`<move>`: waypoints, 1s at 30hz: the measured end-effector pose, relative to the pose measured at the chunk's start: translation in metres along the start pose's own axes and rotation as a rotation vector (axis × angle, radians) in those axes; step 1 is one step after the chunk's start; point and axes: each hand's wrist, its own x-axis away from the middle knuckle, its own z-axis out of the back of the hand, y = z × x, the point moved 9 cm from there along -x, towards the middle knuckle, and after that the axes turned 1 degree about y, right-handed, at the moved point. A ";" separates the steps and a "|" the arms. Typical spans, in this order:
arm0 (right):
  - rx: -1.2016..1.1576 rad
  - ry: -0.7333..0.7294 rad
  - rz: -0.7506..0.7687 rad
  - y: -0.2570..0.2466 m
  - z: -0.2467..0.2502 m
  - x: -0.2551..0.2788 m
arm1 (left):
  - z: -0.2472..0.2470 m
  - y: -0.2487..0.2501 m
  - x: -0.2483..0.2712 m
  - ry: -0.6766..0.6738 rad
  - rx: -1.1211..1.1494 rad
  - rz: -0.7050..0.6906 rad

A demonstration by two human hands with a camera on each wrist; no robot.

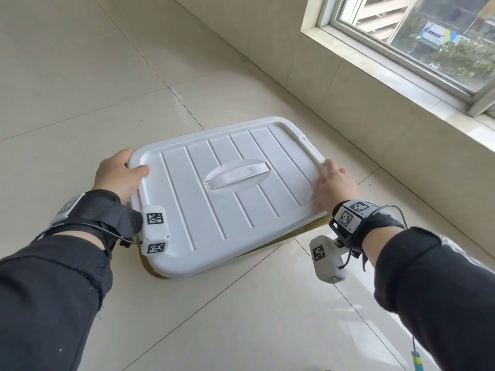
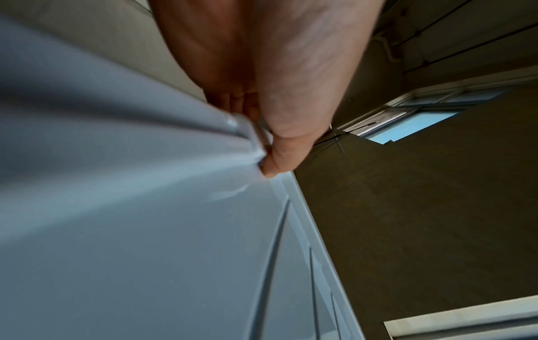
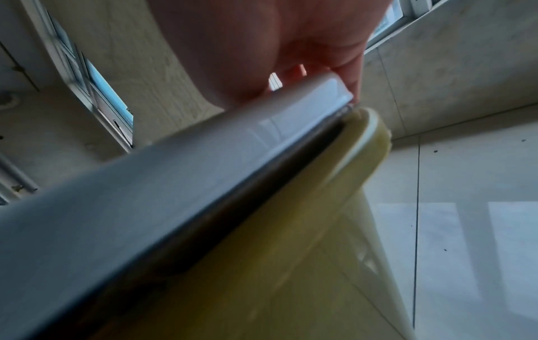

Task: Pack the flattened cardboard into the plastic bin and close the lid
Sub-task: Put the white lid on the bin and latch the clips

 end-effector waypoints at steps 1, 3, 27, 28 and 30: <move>-0.006 0.010 -0.018 0.004 -0.001 0.001 | -0.001 -0.002 0.001 -0.019 -0.019 0.014; -0.026 0.020 -0.051 0.009 -0.002 0.003 | -0.004 -0.013 0.006 -0.063 0.000 0.097; -0.097 0.051 -0.138 0.016 0.000 -0.005 | -0.017 -0.068 0.053 -0.023 0.152 0.443; -0.130 0.026 -0.166 0.017 -0.001 -0.009 | -0.018 -0.070 0.057 -0.035 0.178 0.467; -0.180 -0.031 -0.211 0.019 -0.006 -0.015 | -0.024 -0.073 0.056 -0.079 0.255 0.481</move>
